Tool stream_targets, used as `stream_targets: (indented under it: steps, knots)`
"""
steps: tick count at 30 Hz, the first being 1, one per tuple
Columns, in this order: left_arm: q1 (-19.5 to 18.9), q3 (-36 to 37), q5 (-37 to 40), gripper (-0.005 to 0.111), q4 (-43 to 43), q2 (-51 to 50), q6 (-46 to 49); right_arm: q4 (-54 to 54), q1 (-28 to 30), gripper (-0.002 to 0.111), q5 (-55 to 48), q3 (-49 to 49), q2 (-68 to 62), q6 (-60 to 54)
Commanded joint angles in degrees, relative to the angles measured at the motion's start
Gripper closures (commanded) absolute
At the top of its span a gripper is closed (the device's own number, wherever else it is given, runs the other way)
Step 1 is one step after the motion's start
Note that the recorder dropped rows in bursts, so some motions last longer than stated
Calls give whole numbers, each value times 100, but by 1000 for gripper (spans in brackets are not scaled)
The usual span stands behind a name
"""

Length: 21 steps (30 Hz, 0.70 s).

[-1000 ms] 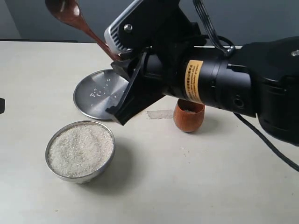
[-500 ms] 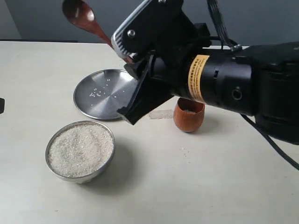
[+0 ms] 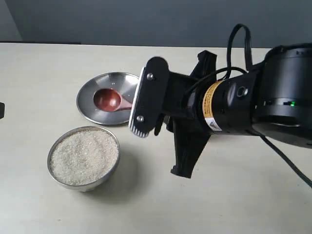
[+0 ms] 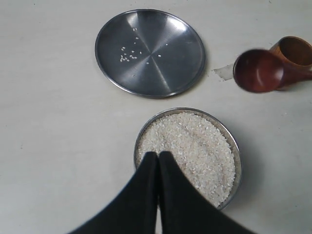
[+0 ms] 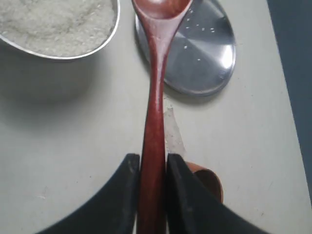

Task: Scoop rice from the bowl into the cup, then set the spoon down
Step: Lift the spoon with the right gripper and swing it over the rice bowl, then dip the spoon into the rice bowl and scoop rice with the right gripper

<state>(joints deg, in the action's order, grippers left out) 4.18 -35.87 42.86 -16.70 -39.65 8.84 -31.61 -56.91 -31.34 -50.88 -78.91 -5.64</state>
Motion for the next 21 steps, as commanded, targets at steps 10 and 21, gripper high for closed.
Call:
stream_targets:
  steps: [10, 21]
  knots:
    - [23, -30, -41, 106, -12, -9, -4, 115, -627, 109, -1365, -1286, -1234, -424]
    - [23, -30, -41, 106, -12, -9, -4, -2533, -1537, 109, -2348, -1286, -2090, 816]
